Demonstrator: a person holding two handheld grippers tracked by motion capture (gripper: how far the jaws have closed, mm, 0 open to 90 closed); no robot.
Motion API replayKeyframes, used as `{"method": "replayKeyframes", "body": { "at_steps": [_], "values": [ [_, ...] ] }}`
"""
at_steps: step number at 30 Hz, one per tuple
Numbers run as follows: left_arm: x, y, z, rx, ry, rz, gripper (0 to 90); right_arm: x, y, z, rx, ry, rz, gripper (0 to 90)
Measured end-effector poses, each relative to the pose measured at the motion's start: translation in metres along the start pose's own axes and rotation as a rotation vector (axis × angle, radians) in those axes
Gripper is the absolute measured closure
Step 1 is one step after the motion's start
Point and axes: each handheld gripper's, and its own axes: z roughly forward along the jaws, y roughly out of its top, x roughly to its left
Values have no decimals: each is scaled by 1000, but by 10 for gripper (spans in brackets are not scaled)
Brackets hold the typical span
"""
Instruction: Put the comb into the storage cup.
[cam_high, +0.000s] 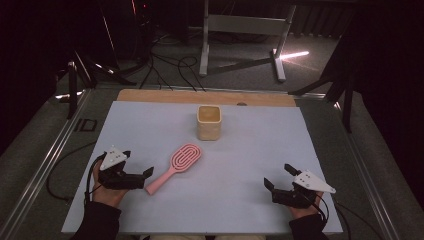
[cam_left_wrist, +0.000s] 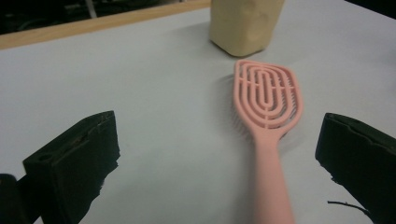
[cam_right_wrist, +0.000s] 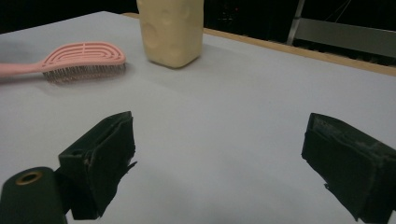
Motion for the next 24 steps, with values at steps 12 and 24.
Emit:
{"method": "replayKeyframes", "body": {
  "at_steps": [12,24],
  "values": [
    [-10,16,20,87,31,32,6,-3,-1,-1,0,-11,9,94],
    [-17,24,35,193,43,61,23,-4,-1,-1,0,-19,16,93]
  ]
}}
